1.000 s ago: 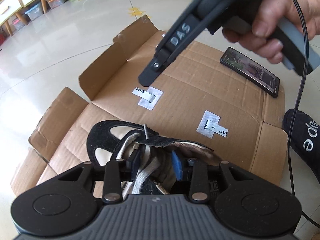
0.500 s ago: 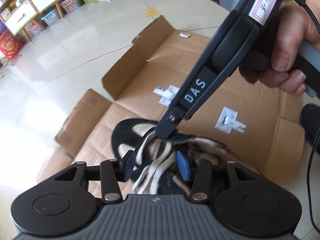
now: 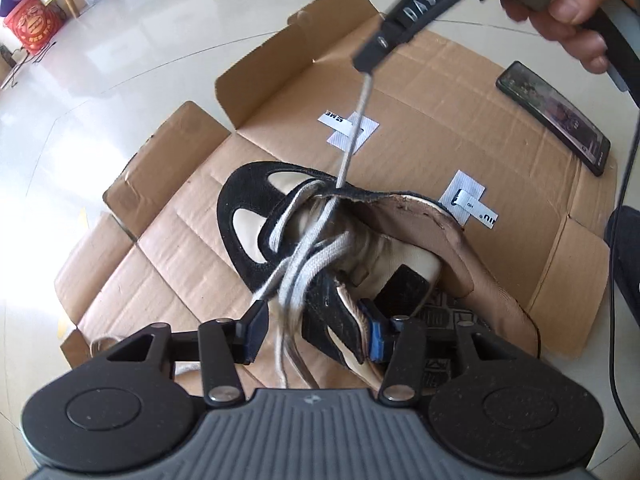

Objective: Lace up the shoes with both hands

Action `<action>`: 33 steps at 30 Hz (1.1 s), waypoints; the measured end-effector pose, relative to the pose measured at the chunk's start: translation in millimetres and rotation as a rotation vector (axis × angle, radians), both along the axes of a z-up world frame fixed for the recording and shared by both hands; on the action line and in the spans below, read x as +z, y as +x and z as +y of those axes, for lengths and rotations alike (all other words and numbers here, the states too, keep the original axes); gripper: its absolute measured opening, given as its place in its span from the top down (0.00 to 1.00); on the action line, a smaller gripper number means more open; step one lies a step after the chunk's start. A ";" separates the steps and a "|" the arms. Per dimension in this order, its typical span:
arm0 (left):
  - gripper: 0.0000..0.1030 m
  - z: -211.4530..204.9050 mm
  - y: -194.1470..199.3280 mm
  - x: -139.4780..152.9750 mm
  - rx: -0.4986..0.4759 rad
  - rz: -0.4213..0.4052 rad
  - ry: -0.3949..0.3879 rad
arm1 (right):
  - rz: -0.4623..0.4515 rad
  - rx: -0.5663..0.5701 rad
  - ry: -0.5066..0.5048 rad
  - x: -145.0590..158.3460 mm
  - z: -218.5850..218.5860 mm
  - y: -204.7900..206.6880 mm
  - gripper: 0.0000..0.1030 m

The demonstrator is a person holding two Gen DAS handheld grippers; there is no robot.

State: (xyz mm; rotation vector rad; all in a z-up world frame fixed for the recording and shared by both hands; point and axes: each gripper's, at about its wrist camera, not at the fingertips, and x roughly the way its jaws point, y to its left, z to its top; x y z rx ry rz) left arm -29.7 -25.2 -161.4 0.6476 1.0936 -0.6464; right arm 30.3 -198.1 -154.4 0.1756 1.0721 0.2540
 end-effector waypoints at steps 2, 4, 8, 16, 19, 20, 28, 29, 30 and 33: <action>0.52 0.7 -0.2 -0.1 0.000 0.004 0.001 | 0.026 -0.035 0.056 -2.8 -2.9 -1.6 0.58; 0.52 0.6 0.2 1.2 -0.001 0.005 0.002 | 0.077 -0.086 0.145 -6.1 -7.2 -3.1 0.48; 0.52 0.8 -1.6 10.1 0.011 0.009 0.002 | 0.165 -0.154 0.238 -12.6 -13.6 -3.7 0.48; 0.52 1.4 -5.1 16.8 0.039 0.045 0.008 | 0.027 0.239 0.009 6.8 40.2 -20.2 0.70; 0.52 1.9 -5.2 11.8 0.043 0.064 0.016 | -0.050 0.420 -0.136 11.6 67.7 -24.9 0.71; 0.52 1.4 -5.0 10.4 0.044 0.068 0.020 | -0.076 0.476 -0.183 11.5 78.0 -27.6 0.71; 0.54 -0.4 -1.7 -0.7 0.074 0.080 -0.004 | -0.225 0.705 -0.408 5.8 120.1 -38.0 0.99; 0.55 0.5 -0.7 -2.4 0.086 0.086 -0.010 | -0.242 0.728 -0.438 6.0 122.5 -40.2 0.99; 0.55 1.6 0.3 -3.9 0.099 0.092 -0.017 | -0.252 0.744 -0.458 7.7 122.8 -41.8 1.00; 0.55 6.9 2.2 -4.9 0.121 0.104 -0.035 | -0.254 0.819 -0.543 16.4 119.5 -45.5 1.00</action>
